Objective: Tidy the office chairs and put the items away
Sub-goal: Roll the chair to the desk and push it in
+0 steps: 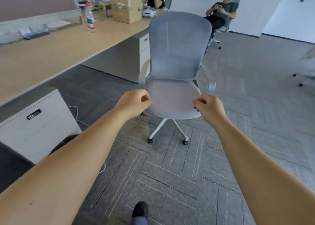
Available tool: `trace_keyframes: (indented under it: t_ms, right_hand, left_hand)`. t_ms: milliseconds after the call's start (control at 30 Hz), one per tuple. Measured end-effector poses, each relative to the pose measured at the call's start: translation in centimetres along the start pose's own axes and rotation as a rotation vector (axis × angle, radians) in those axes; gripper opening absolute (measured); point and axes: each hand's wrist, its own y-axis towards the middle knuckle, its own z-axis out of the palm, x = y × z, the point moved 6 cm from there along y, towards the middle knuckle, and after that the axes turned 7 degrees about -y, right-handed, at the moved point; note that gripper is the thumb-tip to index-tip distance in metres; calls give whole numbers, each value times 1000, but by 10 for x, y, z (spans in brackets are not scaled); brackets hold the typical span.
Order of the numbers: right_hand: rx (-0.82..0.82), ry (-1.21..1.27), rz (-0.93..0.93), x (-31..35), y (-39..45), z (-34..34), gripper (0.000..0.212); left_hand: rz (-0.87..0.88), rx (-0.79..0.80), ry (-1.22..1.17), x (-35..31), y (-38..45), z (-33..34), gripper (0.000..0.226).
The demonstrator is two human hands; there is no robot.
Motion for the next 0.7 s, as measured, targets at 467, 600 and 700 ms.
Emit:
trace_keyframes:
  t_ms: [467,600,700]
  right_hand:
    - [-133,18,152,-69,215,-58,22]
    - [-138,21,163,-111,273,-83,24]
    - [-108,17,147,-145,326,-102,24]
  left_hand:
    - [26,133,-45,-55,247,92,23]
    - [8,132,-60,-79,302,133,14]
    - [-14,107,-95,-97,343,169,11]
